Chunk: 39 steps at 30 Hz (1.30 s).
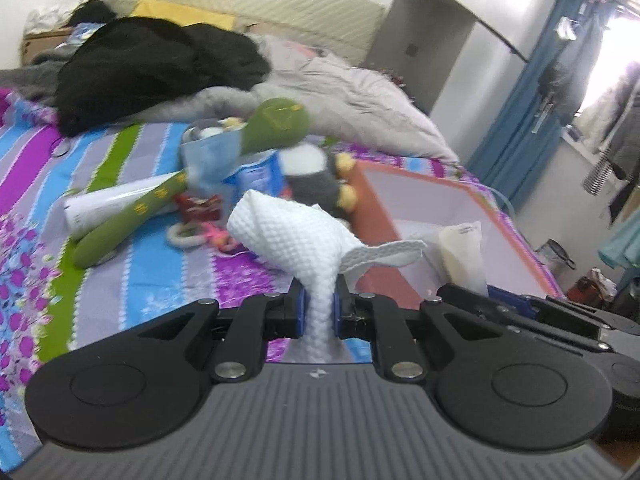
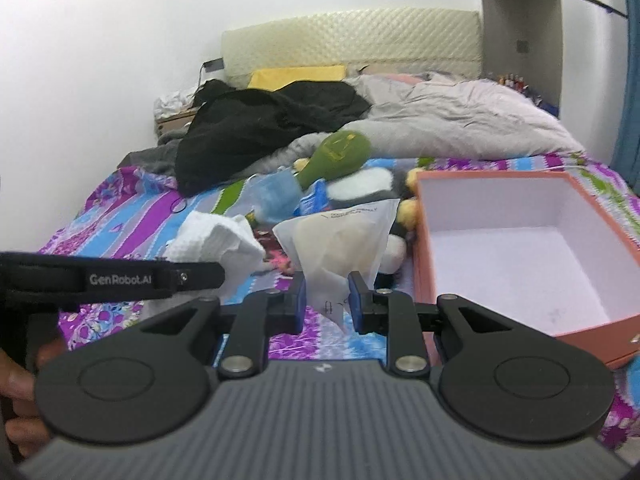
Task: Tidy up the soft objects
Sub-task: 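Carry both held items over the orange box with both tools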
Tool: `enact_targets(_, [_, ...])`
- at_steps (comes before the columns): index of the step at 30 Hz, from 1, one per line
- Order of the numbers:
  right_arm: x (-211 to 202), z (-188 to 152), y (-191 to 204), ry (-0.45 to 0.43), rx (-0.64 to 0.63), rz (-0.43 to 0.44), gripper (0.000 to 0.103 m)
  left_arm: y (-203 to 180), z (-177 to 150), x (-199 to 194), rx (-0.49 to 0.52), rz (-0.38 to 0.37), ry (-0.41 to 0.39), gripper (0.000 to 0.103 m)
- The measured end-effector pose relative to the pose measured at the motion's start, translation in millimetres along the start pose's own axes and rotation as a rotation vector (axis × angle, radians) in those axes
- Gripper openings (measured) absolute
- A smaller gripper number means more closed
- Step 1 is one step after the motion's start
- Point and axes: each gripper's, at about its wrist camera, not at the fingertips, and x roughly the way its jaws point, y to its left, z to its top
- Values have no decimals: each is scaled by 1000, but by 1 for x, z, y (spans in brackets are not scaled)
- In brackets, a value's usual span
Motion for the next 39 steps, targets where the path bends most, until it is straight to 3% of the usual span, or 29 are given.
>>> enact_targets(14, [-46,9,-58,-68,70,-136,26,-103,15,19,142,-159,29,15])
enact_targets(24, [-8,33,-117,-14,131,-218,26,-147,31,91,276,-208,104,16])
enact_targets(31, [36,42,-163,78,209,-243,26,-132,43,169,232,-183,240,15])
enact_targets(36, [69,39,-182,166,223,-232,26,-135,55,196,233,-146,288,15])
enact_targets(39, [84,37,-190,205,229,-275,26,-141,64,211,232,-150,325,16])
